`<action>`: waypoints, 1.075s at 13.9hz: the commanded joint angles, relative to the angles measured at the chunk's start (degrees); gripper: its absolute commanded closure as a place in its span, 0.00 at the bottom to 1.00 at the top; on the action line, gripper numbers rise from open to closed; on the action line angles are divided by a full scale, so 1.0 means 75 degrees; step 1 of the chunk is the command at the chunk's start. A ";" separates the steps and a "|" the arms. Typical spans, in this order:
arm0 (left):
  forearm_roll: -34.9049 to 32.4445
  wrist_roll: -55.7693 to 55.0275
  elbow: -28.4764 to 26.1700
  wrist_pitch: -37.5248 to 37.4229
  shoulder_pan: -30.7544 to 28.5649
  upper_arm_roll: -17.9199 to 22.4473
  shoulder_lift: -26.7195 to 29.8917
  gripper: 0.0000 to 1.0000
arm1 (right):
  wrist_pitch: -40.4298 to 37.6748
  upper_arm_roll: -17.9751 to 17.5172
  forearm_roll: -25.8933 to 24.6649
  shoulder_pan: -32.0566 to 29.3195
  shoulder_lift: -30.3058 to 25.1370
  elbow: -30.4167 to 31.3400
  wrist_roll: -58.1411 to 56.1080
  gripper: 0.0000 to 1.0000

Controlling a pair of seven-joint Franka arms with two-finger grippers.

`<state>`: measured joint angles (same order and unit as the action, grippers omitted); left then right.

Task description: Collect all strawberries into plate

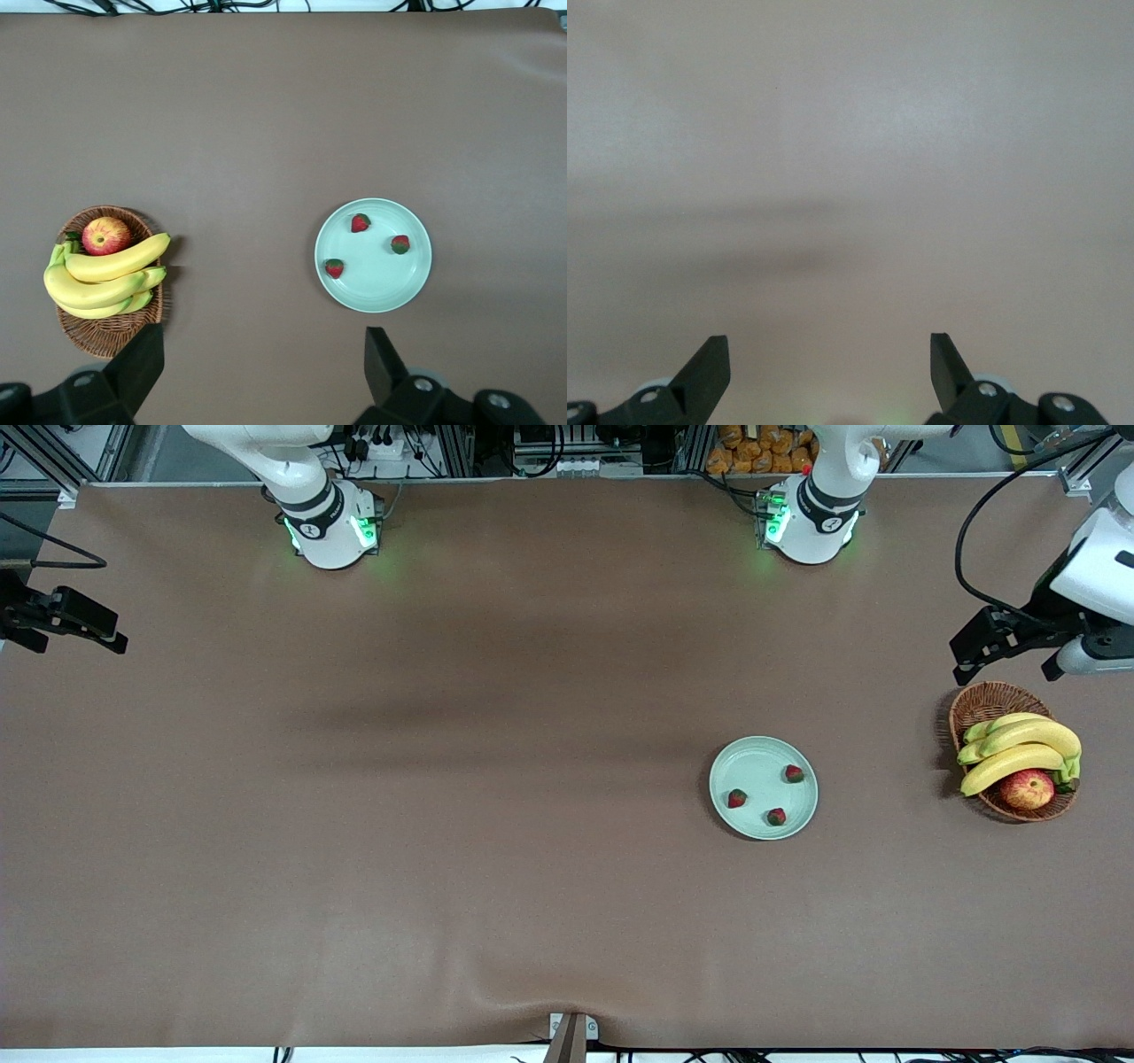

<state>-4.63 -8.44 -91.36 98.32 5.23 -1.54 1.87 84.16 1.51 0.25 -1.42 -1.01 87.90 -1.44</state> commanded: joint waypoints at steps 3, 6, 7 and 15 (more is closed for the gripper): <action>0.0055 0.0560 0.0276 -0.0149 0.0064 0.0497 -0.0108 0.00 | -0.0100 -0.0025 -0.0127 -0.0010 0.0006 -0.0130 0.0028 0.00; 0.0067 0.0597 0.0275 -0.0243 0.0088 0.0499 -0.0073 0.00 | -0.0100 -0.0025 -0.0127 -0.0010 0.0006 -0.0130 0.0028 0.00; 0.0079 0.0632 0.0287 -0.0243 0.0088 0.0510 -0.0061 0.00 | -0.0100 -0.0025 -0.0127 -0.0010 0.0006 -0.0130 0.0028 0.00; 0.0395 0.0726 0.0241 -0.0254 0.0076 0.0522 -0.0097 0.00 | -0.0100 -0.0025 -0.0127 -0.0010 0.0006 -0.0130 0.0028 0.00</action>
<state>-2.83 -4.06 -90.70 97.61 5.46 1.87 1.54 84.16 1.50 0.25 -1.42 -1.01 87.87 -1.44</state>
